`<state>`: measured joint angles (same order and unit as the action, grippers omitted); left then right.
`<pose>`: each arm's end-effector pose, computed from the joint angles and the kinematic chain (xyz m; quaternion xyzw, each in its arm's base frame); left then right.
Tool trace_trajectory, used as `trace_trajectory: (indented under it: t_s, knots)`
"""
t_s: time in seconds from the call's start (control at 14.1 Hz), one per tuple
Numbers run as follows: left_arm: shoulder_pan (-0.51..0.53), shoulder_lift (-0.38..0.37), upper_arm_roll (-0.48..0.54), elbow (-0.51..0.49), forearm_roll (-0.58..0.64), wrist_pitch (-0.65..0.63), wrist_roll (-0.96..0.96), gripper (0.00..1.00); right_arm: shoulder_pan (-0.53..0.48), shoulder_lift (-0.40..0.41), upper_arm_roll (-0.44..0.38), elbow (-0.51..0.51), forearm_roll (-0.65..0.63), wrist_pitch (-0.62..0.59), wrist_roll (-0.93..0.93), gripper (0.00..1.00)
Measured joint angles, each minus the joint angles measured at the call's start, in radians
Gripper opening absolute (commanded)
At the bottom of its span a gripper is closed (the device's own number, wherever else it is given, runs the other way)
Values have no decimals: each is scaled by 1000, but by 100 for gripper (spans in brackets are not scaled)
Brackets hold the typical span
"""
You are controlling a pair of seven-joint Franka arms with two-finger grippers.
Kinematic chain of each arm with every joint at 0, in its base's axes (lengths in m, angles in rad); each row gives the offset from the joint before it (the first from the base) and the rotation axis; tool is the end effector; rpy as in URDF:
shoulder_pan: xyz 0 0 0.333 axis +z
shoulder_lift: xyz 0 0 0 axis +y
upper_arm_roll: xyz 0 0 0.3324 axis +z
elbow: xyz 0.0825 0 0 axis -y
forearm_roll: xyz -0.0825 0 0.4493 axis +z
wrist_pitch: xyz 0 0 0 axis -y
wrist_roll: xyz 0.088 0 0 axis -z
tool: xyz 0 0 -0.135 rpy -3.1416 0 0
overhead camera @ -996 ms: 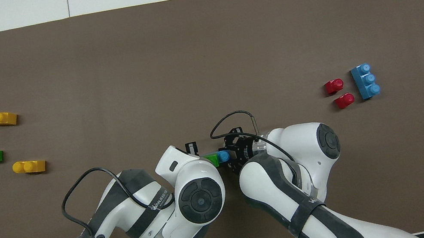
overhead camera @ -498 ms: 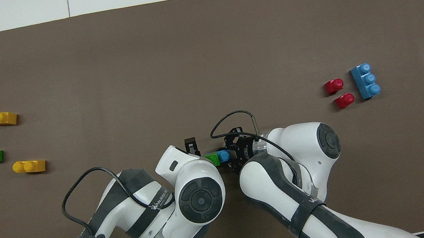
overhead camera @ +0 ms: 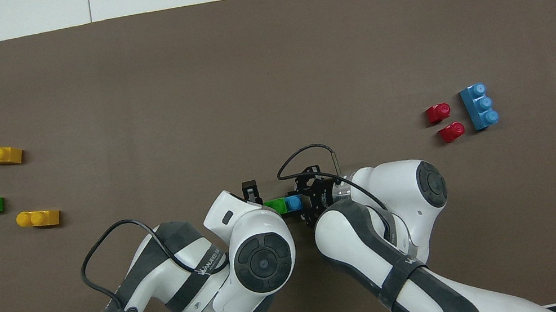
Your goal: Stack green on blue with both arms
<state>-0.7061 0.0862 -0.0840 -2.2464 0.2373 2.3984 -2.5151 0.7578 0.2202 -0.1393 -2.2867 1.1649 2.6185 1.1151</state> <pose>0.4196 -0.4150 0.2784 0.7098 0.6992 0.0764 0.0395 0.4821 0.3306 0.2005 -0.7007 0.6501 0.1853 0.2281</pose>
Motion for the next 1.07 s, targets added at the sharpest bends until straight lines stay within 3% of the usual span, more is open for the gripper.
trace_trajectory:
  t_s: [0.14,0.43,0.78,0.93,1.07]
  knots:
    - [5,-10,2,6,-22,-59,27,100,-1,4,-2,-1,0,0,0,100]
    - [92,-160,21,42,-113,-260,200,100,-1,13,-2,-1,0,1,0,100]
    - [187,-215,27,49,-123,-297,307,100,-78,-9,-11,1,-26,-51,-4,100]
    - [269,-228,31,57,-123,-311,420,100,-181,-49,-16,4,-164,-171,-9,100]
    - [352,-241,35,68,-128,-338,569,100,-311,-102,-20,23,-406,-324,-24,100]
